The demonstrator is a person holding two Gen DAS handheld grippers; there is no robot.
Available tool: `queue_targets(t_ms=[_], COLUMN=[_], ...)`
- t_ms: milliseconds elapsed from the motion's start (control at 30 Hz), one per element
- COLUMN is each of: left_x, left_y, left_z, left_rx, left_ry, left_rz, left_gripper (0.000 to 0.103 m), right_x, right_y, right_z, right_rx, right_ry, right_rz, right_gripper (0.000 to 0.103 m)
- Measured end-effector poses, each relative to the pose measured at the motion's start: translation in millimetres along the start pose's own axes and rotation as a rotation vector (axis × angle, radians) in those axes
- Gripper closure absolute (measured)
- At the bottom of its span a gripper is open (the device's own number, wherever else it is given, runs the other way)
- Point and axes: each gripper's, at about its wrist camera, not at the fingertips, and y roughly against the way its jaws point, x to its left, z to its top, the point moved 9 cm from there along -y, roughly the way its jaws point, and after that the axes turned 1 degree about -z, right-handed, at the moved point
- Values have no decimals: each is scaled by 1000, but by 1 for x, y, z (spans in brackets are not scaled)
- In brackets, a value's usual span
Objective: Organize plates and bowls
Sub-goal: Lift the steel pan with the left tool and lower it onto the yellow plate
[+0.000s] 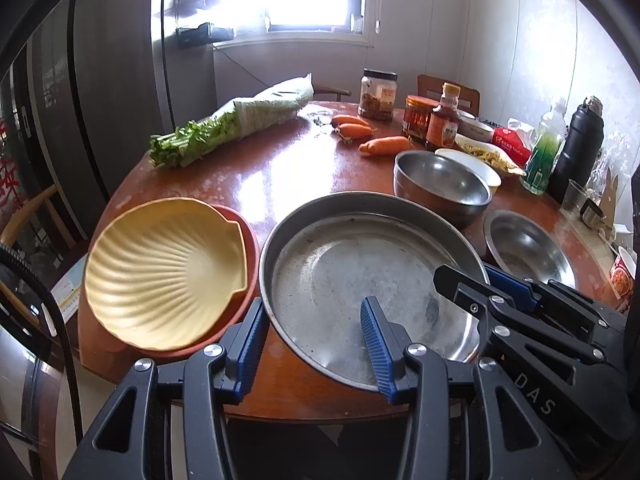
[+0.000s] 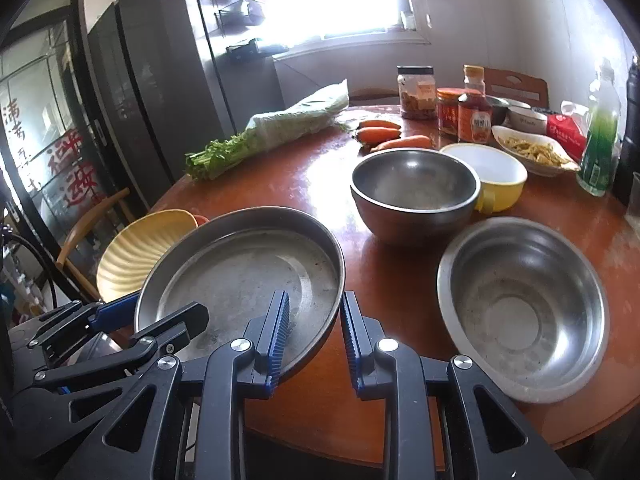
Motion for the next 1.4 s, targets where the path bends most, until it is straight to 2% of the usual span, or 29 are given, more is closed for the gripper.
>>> queue_targets(t_ms=[400, 1033, 1233, 1400], left_x=[29, 98, 120, 135], left_y=[20, 50, 44, 32], left_z=[22, 53, 54, 47], left_rx=[-55, -118, -106, -86], left_ry=[42, 77, 100, 111], left_rz=[34, 148, 175, 186], left_gripper=[56, 56, 56, 56], right_x=[32, 107, 126, 137], right_y=[2, -10, -24, -46], right_z=[27, 71, 80, 73], right_rx=[-42, -95, -87, -49], right_ry=[59, 156, 181, 192], right_rz=[44, 140, 170, 173], right_gripper=[75, 75, 75, 75])
